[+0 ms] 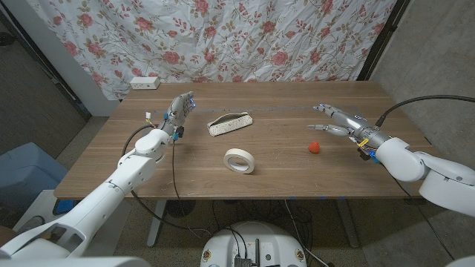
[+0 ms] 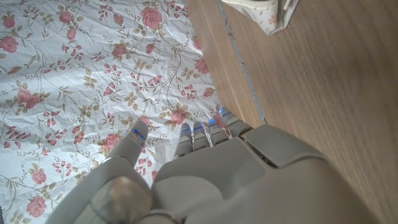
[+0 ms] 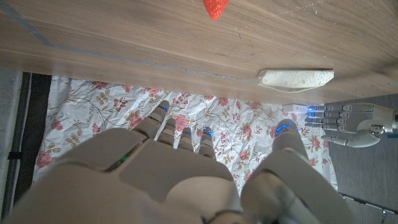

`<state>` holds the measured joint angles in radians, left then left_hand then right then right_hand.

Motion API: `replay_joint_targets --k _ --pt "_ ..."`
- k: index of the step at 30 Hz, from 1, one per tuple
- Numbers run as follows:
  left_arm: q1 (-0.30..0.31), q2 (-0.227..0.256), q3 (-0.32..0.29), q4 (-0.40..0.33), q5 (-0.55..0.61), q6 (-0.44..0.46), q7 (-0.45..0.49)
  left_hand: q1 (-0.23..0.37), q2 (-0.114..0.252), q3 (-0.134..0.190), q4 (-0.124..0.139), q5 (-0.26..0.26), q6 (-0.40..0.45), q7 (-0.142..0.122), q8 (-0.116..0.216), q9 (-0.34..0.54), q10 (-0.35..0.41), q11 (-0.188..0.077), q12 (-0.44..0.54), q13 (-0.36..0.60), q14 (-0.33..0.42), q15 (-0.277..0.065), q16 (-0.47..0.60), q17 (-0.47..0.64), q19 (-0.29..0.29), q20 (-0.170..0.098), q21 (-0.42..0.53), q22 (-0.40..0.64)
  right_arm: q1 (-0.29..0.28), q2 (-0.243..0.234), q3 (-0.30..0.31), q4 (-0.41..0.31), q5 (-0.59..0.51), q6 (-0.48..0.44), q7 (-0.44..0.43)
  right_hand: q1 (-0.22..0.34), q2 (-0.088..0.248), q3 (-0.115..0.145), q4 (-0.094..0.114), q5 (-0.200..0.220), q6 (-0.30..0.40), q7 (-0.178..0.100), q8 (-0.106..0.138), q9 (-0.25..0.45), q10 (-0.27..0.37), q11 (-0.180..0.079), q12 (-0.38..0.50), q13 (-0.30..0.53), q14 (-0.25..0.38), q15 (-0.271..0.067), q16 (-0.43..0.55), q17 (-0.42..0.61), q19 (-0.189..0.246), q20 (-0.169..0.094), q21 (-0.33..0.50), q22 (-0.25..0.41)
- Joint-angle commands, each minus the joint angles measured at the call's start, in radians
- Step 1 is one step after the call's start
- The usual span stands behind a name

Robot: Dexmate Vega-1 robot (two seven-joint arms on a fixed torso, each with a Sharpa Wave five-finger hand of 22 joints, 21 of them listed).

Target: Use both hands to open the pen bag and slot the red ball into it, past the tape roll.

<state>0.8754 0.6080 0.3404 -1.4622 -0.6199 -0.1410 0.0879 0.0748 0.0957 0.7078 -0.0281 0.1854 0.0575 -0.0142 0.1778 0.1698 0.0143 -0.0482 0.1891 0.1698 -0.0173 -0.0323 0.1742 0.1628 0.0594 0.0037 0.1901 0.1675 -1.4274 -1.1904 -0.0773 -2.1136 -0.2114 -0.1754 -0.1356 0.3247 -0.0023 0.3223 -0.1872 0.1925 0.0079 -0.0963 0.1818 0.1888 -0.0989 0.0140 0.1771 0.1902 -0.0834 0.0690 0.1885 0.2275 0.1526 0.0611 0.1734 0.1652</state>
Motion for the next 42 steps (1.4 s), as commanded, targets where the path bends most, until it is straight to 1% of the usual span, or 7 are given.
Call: replay_joint_targets --k 1,12,19,24,31,37,42 --pt "0.009 -0.007 -0.004 -0.011 0.009 0.002 0.039 -0.010 0.061 0.008 -0.003 0.004 0.011 0.000 0.007 0.004 0.009 -0.001 0.004 0.003 0.006 -0.002 0.004 0.004 0.010 -0.003 0.003 0.004 -0.028 -0.076 0.046 -0.072 -0.050 -0.091 0.114 0.048 -0.006 0.024 -0.001 0.001 -0.019 -0.001 0.012 0.004 -0.023 0.008 0.002 0.005 -0.024 0.011 0.001 0.000 -0.015 0.009 0.006 0.002" --pt "0.025 -0.002 -0.008 -0.030 0.011 0.013 0.059 -0.012 0.064 0.011 -0.002 0.004 0.016 0.002 0.008 0.004 0.014 0.000 0.004 0.003 0.011 -0.001 0.005 0.004 0.015 -0.002 0.005 0.004 0.014 -0.116 0.016 -0.086 -0.070 -0.159 0.201 0.132 -0.012 0.059 -0.002 0.006 -0.040 -0.001 0.022 0.011 -0.059 0.028 0.005 0.007 -0.043 0.040 0.006 -0.002 -0.026 0.028 0.008 0.002" --pt "0.030 0.004 -0.011 -0.036 0.014 0.018 0.064 -0.012 0.065 0.013 -0.002 0.004 0.019 0.004 0.008 0.004 0.017 0.000 0.005 0.003 0.014 -0.001 0.005 0.004 0.017 0.000 0.005 0.004 0.108 -0.163 -0.078 -0.106 -0.095 -0.232 0.294 0.185 -0.023 0.079 -0.003 0.015 -0.026 0.007 0.040 0.018 -0.083 0.047 0.006 0.009 -0.038 0.052 0.014 -0.002 -0.024 0.044 0.011 0.002" --pt "0.030 0.006 -0.010 -0.039 0.015 0.022 0.063 -0.012 0.066 0.014 -0.003 0.004 0.024 0.002 0.009 0.004 0.021 -0.001 0.005 0.003 0.017 -0.001 0.005 0.003 0.020 0.002 0.006 0.004 0.169 -0.178 -0.139 -0.113 -0.108 -0.257 0.331 0.224 -0.039 0.091 -0.003 0.023 0.014 0.010 0.063 0.024 -0.076 0.046 0.014 0.011 -0.033 0.047 0.018 -0.003 -0.013 0.037 0.015 0.002" --pt "0.032 0.009 -0.012 -0.041 0.015 0.016 0.060 -0.012 0.067 0.016 -0.003 0.004 0.025 0.001 0.009 0.004 0.023 -0.001 0.005 0.003 0.018 -0.001 0.004 0.003 0.022 0.002 0.006 0.004 0.244 -0.184 -0.219 -0.125 -0.149 -0.291 0.368 0.244 -0.050 0.096 -0.002 0.026 0.032 0.005 0.075 0.028 -0.077 0.046 0.015 0.011 -0.035 0.050 0.019 -0.003 -0.009 0.034 0.015 0.002" --pt "0.037 0.011 -0.015 -0.046 0.013 0.019 0.063 -0.012 0.067 0.018 -0.004 0.004 0.026 0.001 0.008 0.004 0.023 -0.002 0.004 0.003 0.018 -0.001 0.004 0.003 0.023 0.001 0.006 0.004 0.321 -0.165 -0.301 -0.127 -0.224 -0.317 0.430 0.256 -0.056 0.099 -0.002 0.028 0.042 -0.001 0.082 0.030 -0.078 0.047 0.016 0.011 -0.035 0.052 0.019 -0.003 -0.006 0.034 0.016 0.002" --pt "0.036 0.011 -0.015 -0.045 0.013 0.022 0.063 -0.012 0.068 0.019 -0.004 0.005 0.026 0.000 0.008 0.004 0.022 -0.002 0.004 0.003 0.018 -0.002 0.003 0.003 0.024 0.002 0.006 0.004 0.372 -0.143 -0.359 -0.116 -0.293 -0.321 0.474 0.288 -0.074 0.104 0.001 0.026 0.043 -0.016 0.092 0.038 -0.068 0.031 0.020 0.012 -0.021 0.047 0.025 -0.004 0.036 0.043 0.028 0.003"
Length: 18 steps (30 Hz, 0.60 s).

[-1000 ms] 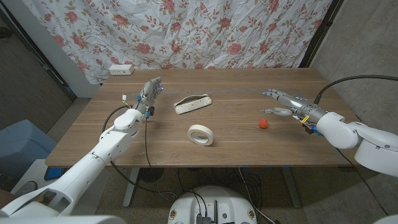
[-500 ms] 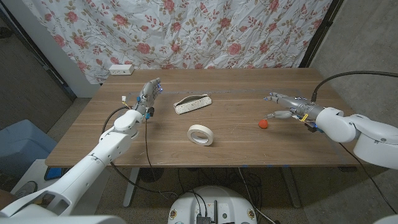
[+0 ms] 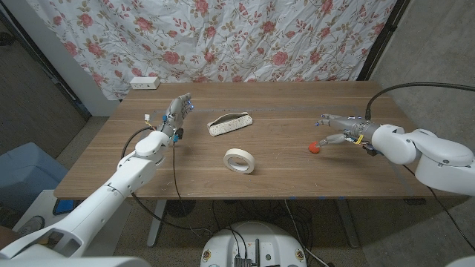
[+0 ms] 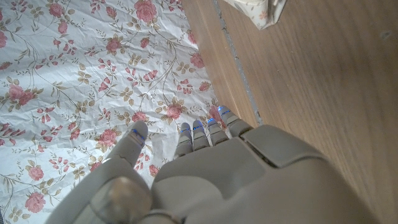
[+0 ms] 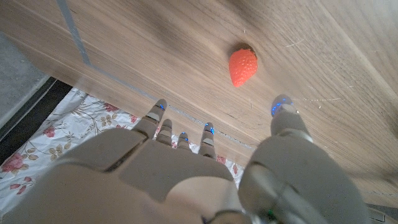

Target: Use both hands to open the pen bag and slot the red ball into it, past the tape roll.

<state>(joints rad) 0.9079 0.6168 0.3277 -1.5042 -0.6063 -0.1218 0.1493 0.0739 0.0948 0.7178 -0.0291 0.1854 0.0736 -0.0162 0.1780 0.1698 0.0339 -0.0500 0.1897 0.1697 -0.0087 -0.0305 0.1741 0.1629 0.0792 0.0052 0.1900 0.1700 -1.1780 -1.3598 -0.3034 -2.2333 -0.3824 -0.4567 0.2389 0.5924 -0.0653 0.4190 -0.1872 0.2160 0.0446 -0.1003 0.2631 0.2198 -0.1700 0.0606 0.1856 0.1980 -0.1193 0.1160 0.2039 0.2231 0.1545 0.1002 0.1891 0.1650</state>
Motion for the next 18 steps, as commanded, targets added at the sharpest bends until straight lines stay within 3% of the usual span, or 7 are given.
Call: replay_joint_targets --k 1,12,18 --pt "0.004 0.002 -0.002 -0.003 -0.002 0.004 0.001 -0.012 0.069 0.009 -0.003 0.005 0.010 0.002 0.007 0.004 0.003 0.000 0.003 0.003 0.010 -0.004 0.003 0.003 0.004 0.000 0.006 0.002 0.129 0.032 -0.141 0.005 -0.135 -0.043 0.105 0.025 -0.014 0.008 0.001 0.001 0.012 -0.014 0.014 0.008 0.007 -0.016 0.013 0.004 0.021 -0.003 0.012 0.000 0.040 0.005 0.014 0.003" --pt "0.001 -0.006 -0.001 0.008 -0.014 0.002 -0.009 -0.013 0.069 0.011 -0.003 0.004 0.012 0.003 0.007 0.004 0.004 0.000 0.002 0.003 0.010 -0.003 0.002 0.003 0.005 0.004 0.005 0.002 0.168 0.076 -0.191 0.052 -0.197 -0.012 0.121 0.070 -0.032 0.016 0.001 -0.011 0.044 -0.033 0.038 0.015 0.027 -0.019 0.019 0.004 0.036 -0.007 0.017 -0.001 0.071 0.030 0.016 0.002" --pt "0.009 0.001 -0.003 -0.005 -0.013 0.014 0.002 -0.013 0.069 0.013 -0.002 0.004 0.013 0.003 0.007 0.005 0.004 0.001 0.002 0.003 0.010 -0.003 0.002 0.003 0.007 0.009 0.006 0.002 0.179 0.093 -0.203 0.074 -0.205 0.005 0.131 0.092 -0.034 0.022 0.001 -0.014 0.060 -0.042 0.049 0.017 0.034 -0.025 0.020 0.004 0.042 -0.007 0.019 -0.002 0.074 0.027 0.013 0.002"
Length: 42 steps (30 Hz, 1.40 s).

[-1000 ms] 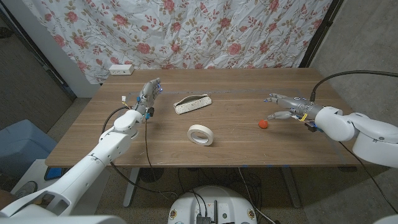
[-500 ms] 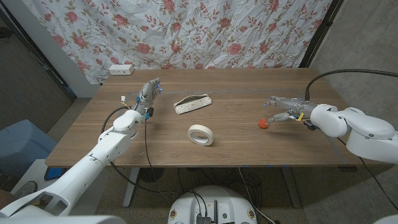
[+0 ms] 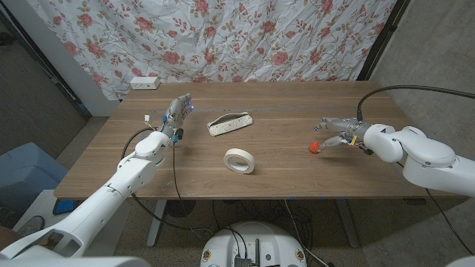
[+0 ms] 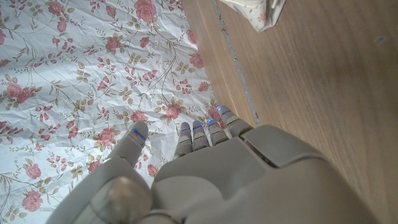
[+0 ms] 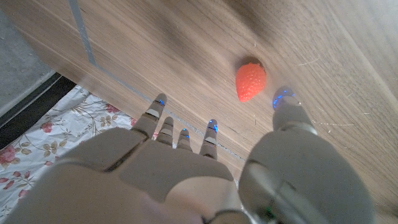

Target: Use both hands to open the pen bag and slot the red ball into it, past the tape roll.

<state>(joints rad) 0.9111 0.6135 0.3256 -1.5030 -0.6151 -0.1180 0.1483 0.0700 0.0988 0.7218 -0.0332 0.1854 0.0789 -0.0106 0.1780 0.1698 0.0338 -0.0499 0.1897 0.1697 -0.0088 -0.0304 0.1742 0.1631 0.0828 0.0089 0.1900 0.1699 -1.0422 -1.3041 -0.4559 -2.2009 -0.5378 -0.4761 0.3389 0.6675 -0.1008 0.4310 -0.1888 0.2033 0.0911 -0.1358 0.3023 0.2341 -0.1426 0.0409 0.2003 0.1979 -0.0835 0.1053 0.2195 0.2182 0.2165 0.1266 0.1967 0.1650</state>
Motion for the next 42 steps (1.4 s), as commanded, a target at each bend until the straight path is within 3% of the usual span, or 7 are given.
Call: replay_joint_targets --k 1,26,35,42 --pt "0.008 0.005 -0.002 -0.008 -0.005 0.010 0.004 -0.009 0.065 0.009 0.002 0.004 0.008 -0.002 0.007 0.005 0.003 -0.001 0.001 0.003 0.009 -0.002 0.002 0.003 0.003 0.006 0.006 0.002 0.045 0.041 -0.053 0.044 -0.053 0.023 0.036 0.023 0.001 0.012 0.003 -0.002 0.021 -0.008 0.014 0.004 0.007 -0.004 0.005 0.004 0.006 0.003 0.003 0.003 0.013 -0.002 0.004 0.002" --pt "0.043 0.017 -0.012 -0.035 -0.013 0.020 0.021 -0.010 0.067 0.011 0.001 0.004 0.010 -0.002 0.006 0.005 0.004 0.003 0.000 0.003 0.009 -0.002 0.001 0.003 0.003 0.004 0.004 0.002 0.090 0.105 -0.105 0.113 -0.109 0.058 0.083 0.058 -0.003 0.018 0.009 -0.008 0.038 -0.013 0.032 0.009 0.008 0.001 0.002 0.005 0.012 -0.001 0.005 0.003 0.016 -0.016 -0.001 0.002" --pt "0.041 0.014 -0.007 -0.029 -0.016 0.028 0.019 -0.009 0.068 0.011 0.000 0.003 0.011 -0.002 0.006 0.005 0.005 0.004 0.000 0.003 0.008 -0.001 0.001 0.003 0.003 0.005 0.004 0.002 0.088 0.124 -0.104 0.129 -0.105 0.069 0.050 0.064 -0.004 0.015 0.018 -0.016 0.084 -0.025 0.060 0.014 0.030 -0.006 0.007 0.005 0.028 -0.024 0.012 0.007 0.032 -0.033 0.000 0.003" --pt "0.029 0.011 0.000 -0.015 -0.018 0.030 0.005 -0.009 0.069 0.010 0.000 0.003 0.011 -0.003 0.006 0.005 0.006 0.004 0.000 0.004 0.007 0.000 0.001 0.003 0.003 0.006 0.004 0.002 0.080 0.129 -0.102 0.138 -0.108 0.083 0.010 0.084 -0.002 0.015 0.018 -0.021 0.153 -0.035 0.100 0.019 0.057 -0.015 0.011 0.004 0.056 -0.043 0.022 0.007 0.056 -0.042 0.002 0.003"
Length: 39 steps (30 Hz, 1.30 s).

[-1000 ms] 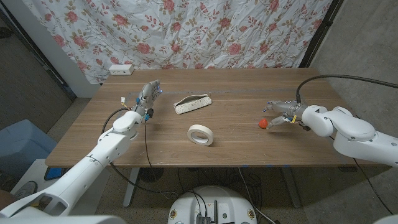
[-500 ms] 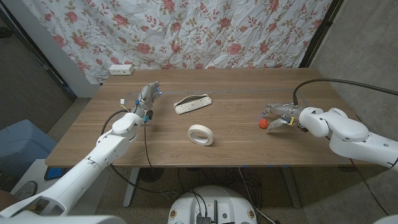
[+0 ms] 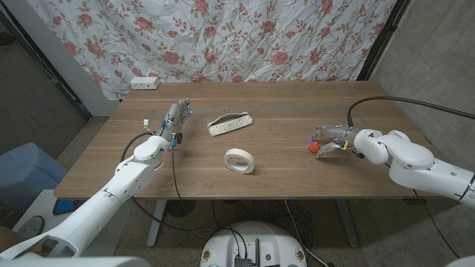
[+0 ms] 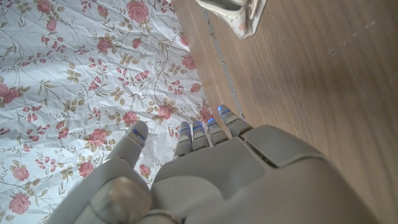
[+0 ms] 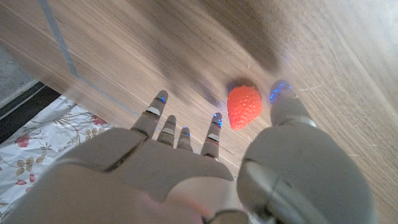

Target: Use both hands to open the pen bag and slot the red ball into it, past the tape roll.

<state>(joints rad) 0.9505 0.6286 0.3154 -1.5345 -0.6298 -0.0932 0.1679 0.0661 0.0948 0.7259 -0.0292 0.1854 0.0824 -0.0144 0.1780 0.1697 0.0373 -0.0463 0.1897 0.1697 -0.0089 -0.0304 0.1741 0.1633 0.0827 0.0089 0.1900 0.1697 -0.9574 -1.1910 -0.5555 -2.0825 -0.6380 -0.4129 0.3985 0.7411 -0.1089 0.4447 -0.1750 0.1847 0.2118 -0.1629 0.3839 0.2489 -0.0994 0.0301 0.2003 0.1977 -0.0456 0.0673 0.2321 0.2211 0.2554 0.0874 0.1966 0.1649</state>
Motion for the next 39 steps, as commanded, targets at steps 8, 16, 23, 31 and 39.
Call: replay_joint_targets --k 8,16,23,31,39 --pt "-0.016 -0.005 0.013 0.022 -0.003 0.008 -0.017 -0.008 0.073 0.006 -0.001 0.002 0.007 0.000 0.005 0.005 0.002 0.005 0.000 0.004 0.007 0.001 0.002 0.004 0.004 0.007 0.004 0.003 -0.021 0.021 0.002 0.022 -0.021 0.020 -0.093 0.032 0.006 0.000 0.005 -0.006 0.106 -0.020 0.061 0.009 0.049 -0.022 0.016 0.003 0.041 -0.019 0.016 0.005 0.041 -0.018 0.003 0.003" --pt "-0.014 -0.002 0.012 0.021 -0.006 0.011 -0.018 -0.010 0.072 0.007 0.001 0.002 0.007 -0.001 0.005 0.006 0.003 0.005 0.000 0.004 0.007 0.002 0.002 0.005 0.004 0.008 0.004 0.003 -0.027 0.030 -0.001 0.027 -0.039 0.024 -0.120 0.057 0.008 0.002 0.002 -0.004 0.159 -0.037 0.091 0.012 0.072 -0.035 0.018 0.003 0.059 -0.029 0.021 0.005 0.057 -0.025 0.002 0.003" --pt "-0.009 0.000 0.011 0.016 -0.009 0.014 -0.015 -0.011 0.071 0.008 0.002 0.003 0.008 -0.001 0.005 0.006 0.003 0.005 0.000 0.004 0.007 0.002 0.002 0.005 0.004 0.008 0.004 0.003 -0.035 0.031 0.004 0.030 -0.041 0.022 -0.134 0.078 0.011 0.004 0.002 -0.003 0.215 -0.044 0.121 0.014 0.084 -0.041 0.016 0.003 0.068 -0.038 0.023 0.005 0.068 -0.030 0.001 0.003" --pt "-0.007 -0.001 0.012 0.015 -0.011 0.013 -0.018 -0.012 0.071 0.009 0.003 0.003 0.009 -0.001 0.006 0.006 0.003 0.004 0.000 0.004 0.007 0.003 0.002 0.005 0.005 0.008 0.004 0.003 -0.039 0.031 0.004 0.036 -0.049 0.024 -0.146 0.090 0.012 0.002 0.004 -0.002 0.263 -0.049 0.147 0.017 0.102 -0.050 0.018 0.002 0.078 -0.043 0.025 0.006 0.079 -0.042 0.001 0.002" --pt "-0.002 0.000 0.011 0.009 -0.011 0.014 -0.014 -0.013 0.070 0.010 0.004 0.003 0.010 -0.002 0.006 0.006 0.003 0.005 0.000 0.004 0.007 0.004 0.001 0.004 0.004 0.008 0.003 0.003 -0.046 0.034 0.006 0.051 -0.050 0.044 -0.181 0.106 0.015 0.000 0.005 0.000 0.305 -0.053 0.172 0.020 0.128 -0.062 0.020 0.002 0.097 -0.054 0.032 0.008 0.096 -0.058 0.002 0.002"
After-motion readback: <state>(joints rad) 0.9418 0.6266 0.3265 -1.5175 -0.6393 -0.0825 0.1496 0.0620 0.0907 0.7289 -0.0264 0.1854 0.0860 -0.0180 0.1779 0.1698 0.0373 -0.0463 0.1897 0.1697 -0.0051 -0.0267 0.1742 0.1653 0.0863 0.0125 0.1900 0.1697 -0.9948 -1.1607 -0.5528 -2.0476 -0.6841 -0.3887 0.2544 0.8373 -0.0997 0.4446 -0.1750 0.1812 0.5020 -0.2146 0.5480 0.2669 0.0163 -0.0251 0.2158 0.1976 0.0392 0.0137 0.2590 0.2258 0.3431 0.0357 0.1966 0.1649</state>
